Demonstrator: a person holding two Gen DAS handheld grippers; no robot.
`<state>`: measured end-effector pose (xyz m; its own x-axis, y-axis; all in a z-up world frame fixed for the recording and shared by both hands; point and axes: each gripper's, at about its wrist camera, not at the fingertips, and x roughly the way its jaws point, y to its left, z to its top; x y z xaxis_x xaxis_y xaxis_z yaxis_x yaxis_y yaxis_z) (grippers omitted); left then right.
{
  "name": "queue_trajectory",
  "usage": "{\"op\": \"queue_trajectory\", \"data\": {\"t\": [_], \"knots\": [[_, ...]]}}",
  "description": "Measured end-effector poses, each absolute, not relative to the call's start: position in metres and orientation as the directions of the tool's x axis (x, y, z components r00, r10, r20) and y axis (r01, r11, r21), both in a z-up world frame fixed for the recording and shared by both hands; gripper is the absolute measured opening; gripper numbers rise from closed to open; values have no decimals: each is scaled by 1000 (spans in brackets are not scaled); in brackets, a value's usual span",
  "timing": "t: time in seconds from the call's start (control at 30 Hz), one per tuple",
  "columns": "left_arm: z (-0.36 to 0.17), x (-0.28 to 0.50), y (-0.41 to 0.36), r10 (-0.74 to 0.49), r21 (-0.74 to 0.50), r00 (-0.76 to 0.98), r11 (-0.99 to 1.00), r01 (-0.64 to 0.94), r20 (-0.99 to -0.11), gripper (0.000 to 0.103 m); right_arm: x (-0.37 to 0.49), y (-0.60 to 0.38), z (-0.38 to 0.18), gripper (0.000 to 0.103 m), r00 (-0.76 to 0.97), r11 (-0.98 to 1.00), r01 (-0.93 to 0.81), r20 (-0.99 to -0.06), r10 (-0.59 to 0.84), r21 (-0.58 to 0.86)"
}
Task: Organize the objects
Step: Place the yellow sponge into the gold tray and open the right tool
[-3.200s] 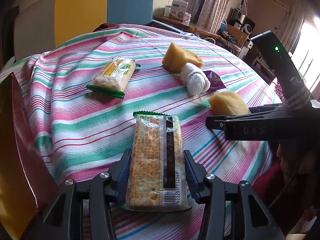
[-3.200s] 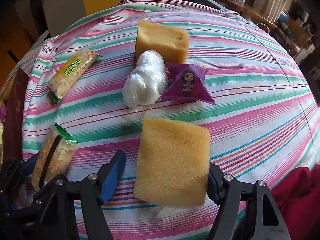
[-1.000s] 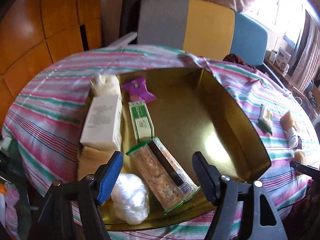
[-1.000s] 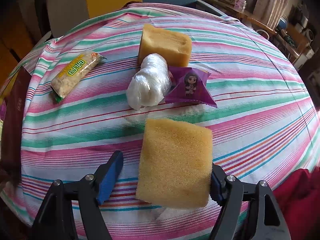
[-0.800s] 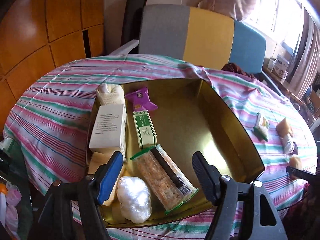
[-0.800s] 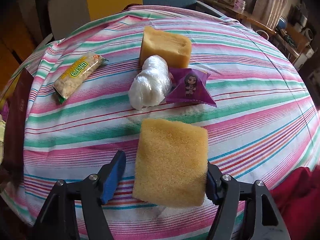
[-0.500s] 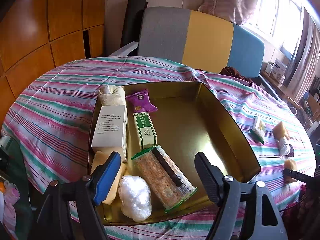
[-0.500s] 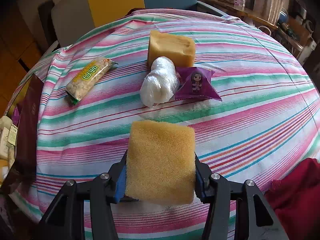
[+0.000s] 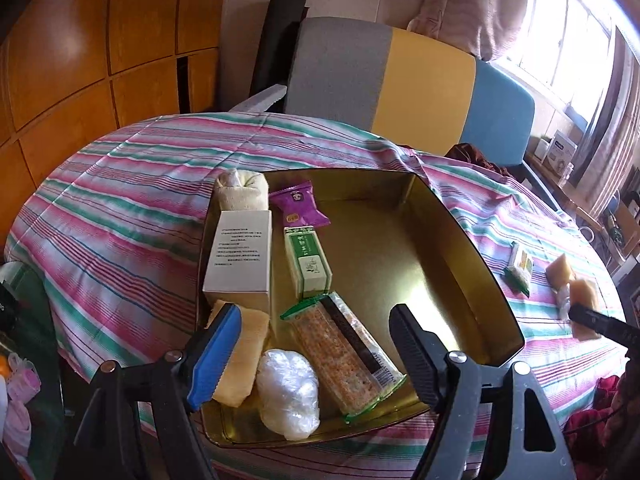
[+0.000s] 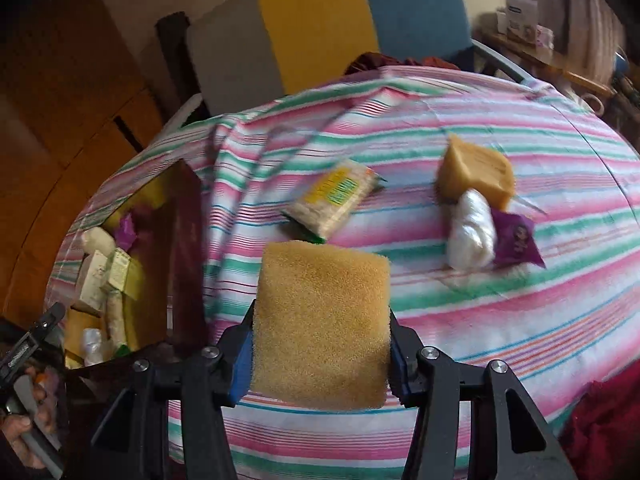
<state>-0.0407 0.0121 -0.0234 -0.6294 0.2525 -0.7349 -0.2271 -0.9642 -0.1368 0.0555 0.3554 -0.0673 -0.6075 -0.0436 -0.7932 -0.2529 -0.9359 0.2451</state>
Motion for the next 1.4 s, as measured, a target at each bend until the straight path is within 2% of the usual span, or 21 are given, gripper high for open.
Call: {"op": "queue_trajectory", "data": {"t": [0.23, 0.43, 0.6, 0.73, 0.8, 0.93, 1.4], "knots": [[-13, -46, -19, 223, -163, -665, -975, -152, -712, 78, 7, 258, -45, 54, -612, -966, 17, -762, -213, 257], [-13, -51, -47, 178, -171, -680, -982, -79, -711, 78, -32, 179, -72, 54, -509, -963, 185, -819, -265, 196], [-19, -54, -48, 179, -173, -667, -982, -77, -723, 78, -51, 156, -104, 55, -424, -964, 203, -872, -245, 172], [-24, -55, -46, 182, -167, -656, -982, -86, -732, 78, -50, 150, -120, 58, -368, -950, 222, -883, -291, 221], [-24, -55, -45, 179, -162, -656, -983, -88, -733, 78, -48, 148, -124, 62, -367, -944, 228, -877, -311, 239], [-23, -53, -41, 173, -150, -660, -984, -91, -731, 78, -46, 148, -125, 77, -368, -932, 222, -861, -351, 286], [-16, -44, -21, 176, -109, -668, -984, -141, -723, 78, -16, 179, -75, 83, -530, -947, 159, -786, -320, 279]]}}
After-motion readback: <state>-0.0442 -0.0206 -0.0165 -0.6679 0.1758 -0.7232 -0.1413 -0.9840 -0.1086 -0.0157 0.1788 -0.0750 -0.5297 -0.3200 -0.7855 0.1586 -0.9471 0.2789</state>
